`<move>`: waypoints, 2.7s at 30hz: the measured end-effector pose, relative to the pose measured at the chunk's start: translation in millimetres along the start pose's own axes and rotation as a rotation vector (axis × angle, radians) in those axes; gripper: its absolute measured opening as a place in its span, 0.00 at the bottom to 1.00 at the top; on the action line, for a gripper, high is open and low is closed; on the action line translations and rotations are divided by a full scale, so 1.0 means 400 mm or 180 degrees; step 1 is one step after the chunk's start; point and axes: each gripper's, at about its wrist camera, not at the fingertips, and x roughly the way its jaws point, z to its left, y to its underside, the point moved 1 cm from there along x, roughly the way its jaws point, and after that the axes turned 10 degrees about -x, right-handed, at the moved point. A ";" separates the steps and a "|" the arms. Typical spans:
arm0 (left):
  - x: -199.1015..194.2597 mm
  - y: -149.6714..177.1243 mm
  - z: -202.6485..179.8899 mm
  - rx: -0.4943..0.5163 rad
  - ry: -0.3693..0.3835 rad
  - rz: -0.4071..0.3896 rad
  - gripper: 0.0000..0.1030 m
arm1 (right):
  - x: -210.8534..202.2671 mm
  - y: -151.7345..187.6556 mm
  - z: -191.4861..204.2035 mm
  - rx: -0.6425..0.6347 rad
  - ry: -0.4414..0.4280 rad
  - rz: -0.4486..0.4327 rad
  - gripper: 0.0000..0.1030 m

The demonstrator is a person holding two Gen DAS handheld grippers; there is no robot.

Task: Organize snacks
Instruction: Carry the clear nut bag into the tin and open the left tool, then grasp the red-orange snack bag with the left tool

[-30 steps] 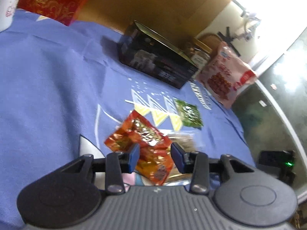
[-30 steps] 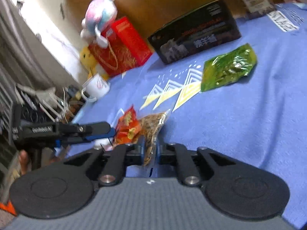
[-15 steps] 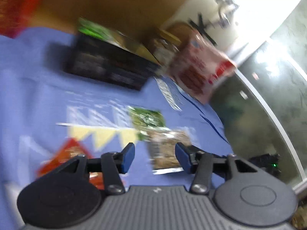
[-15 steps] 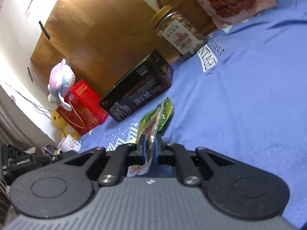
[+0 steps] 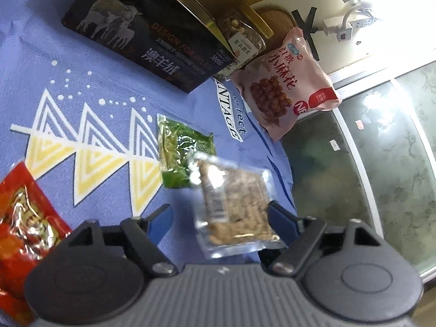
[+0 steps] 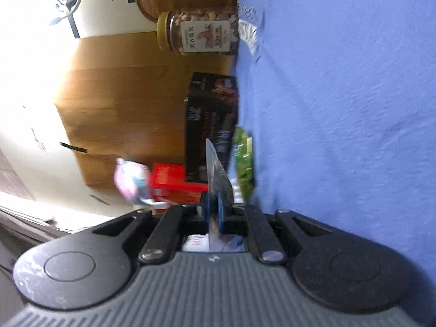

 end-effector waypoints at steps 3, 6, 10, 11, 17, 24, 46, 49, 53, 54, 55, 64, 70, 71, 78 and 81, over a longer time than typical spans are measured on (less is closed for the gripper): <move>-0.006 -0.009 -0.015 0.0076 0.0115 0.0008 0.47 | 0.027 -0.005 0.028 -0.0014 -0.0153 0.0094 0.08; -0.041 -0.035 -0.047 0.0271 0.0135 -0.0145 0.36 | 0.059 -0.033 0.067 -0.0248 -0.0101 0.0115 0.08; -0.090 -0.102 -0.119 0.0696 -0.0103 -0.0462 0.36 | 0.158 -0.078 0.160 -0.0845 0.0039 0.0197 0.08; -0.100 -0.128 -0.138 0.0804 -0.0183 -0.0573 0.37 | 0.190 -0.091 0.189 -0.1086 0.0104 0.0192 0.08; -0.071 -0.278 -0.193 0.1177 -0.0710 -0.1040 0.40 | 0.390 -0.144 0.326 -0.2540 0.0666 0.0003 0.11; 0.054 -0.377 -0.171 0.1265 -0.1372 -0.1143 0.47 | 0.510 -0.135 0.301 -0.3863 0.1748 -0.0343 0.36; -0.296 0.000 0.085 0.0660 -0.1083 -0.0567 0.51 | 0.253 0.199 0.147 -0.1858 0.0539 0.1448 0.43; -0.287 0.005 0.096 0.0442 -0.0852 -0.0453 0.47 | 0.253 0.230 0.138 -0.1767 0.0528 0.1524 0.32; -0.264 0.027 0.099 0.0299 -0.0675 -0.0356 0.41 | 0.263 0.232 0.140 -0.1781 0.0748 0.1353 0.11; -0.263 0.042 0.095 0.0313 -0.0698 -0.0397 0.41 | 0.262 0.231 0.135 -0.1752 0.0737 0.1326 0.11; -0.262 0.046 0.094 0.0294 -0.0700 -0.0426 0.41 | 0.260 0.230 0.134 -0.1734 0.0712 0.1295 0.12; -0.270 0.063 0.115 0.0073 -0.0568 -0.0557 0.38 | 0.242 0.202 0.138 -0.1789 0.0632 0.1021 0.37; -0.267 0.055 0.119 0.0059 -0.0524 -0.0536 0.38 | 0.305 0.204 0.141 -0.2073 0.0747 0.1057 0.35; -0.266 0.055 0.120 0.0047 -0.0512 -0.0540 0.38 | 0.318 0.208 0.143 -0.2135 0.0747 0.1072 0.35; -0.263 0.050 0.119 0.0028 -0.0525 -0.0605 0.22 | 0.333 0.203 0.133 -0.2260 0.0717 0.1046 0.22; -0.262 0.027 0.091 0.0152 -0.0472 -0.0611 0.22 | 0.322 0.188 0.155 -0.2354 0.0681 0.0937 0.21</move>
